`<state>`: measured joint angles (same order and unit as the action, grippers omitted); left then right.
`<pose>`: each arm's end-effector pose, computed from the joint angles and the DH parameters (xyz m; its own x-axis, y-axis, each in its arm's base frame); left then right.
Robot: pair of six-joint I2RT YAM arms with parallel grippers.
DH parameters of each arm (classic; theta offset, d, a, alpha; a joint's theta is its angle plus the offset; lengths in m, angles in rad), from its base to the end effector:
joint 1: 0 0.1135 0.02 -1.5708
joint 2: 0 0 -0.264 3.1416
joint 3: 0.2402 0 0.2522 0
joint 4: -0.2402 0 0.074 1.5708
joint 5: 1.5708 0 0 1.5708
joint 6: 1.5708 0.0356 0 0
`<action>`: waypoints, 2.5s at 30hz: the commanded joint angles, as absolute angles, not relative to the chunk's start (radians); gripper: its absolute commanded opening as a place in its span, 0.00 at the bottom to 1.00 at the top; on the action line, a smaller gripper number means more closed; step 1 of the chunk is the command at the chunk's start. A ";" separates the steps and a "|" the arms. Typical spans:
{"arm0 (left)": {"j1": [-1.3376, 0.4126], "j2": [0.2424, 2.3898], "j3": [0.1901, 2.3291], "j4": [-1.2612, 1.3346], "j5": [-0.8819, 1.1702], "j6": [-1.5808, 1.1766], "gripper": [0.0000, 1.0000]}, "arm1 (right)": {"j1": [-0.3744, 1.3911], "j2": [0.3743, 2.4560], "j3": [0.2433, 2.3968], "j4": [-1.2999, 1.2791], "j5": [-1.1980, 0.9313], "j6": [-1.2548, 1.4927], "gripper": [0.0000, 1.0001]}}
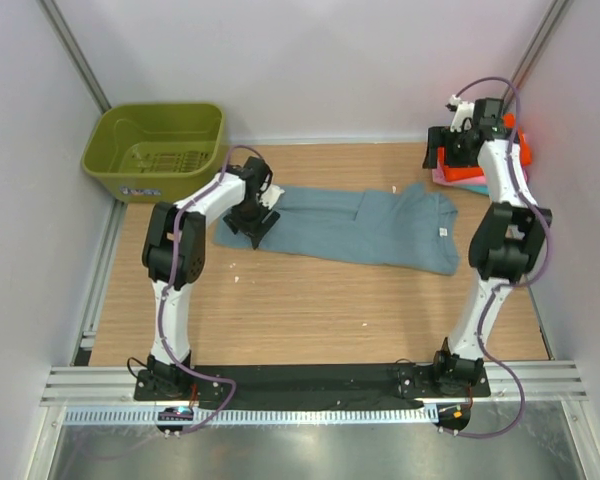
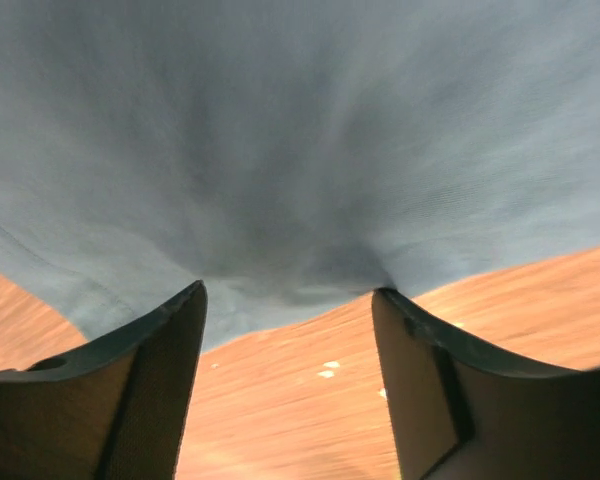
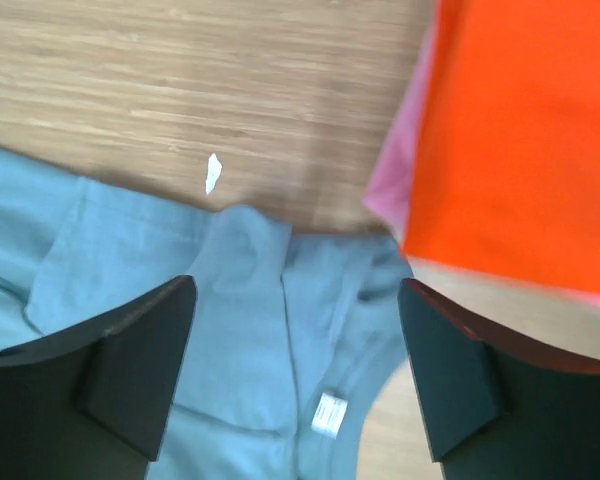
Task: Fold and stack the t-shirts
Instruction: Fold the tshirt
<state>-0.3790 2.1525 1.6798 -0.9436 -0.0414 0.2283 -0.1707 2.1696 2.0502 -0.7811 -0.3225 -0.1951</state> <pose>0.3975 -0.1567 0.1677 -0.8118 0.5667 -0.1406 0.5621 0.8237 0.0747 0.4810 -0.0715 0.2775 -0.7512 -0.0571 -0.6576 -0.1820 0.9756 0.1232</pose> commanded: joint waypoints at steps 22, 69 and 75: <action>-0.319 2.063 1.746 -0.724 -0.021 0.090 1.00 | 0.029 1.838 1.425 -0.354 -0.155 0.183 1.00; -0.371 1.702 1.335 -0.795 -0.209 0.262 1.00 | 0.104 1.887 1.639 -0.449 -0.116 0.207 1.00; -0.333 1.762 1.331 -0.778 -0.169 0.256 0.99 | 0.103 1.758 1.407 -0.427 -0.248 0.316 1.00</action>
<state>-0.3634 1.7405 1.3220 -0.7898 -0.1753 0.2363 0.0944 1.7947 1.5124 -0.4324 -0.1738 0.2371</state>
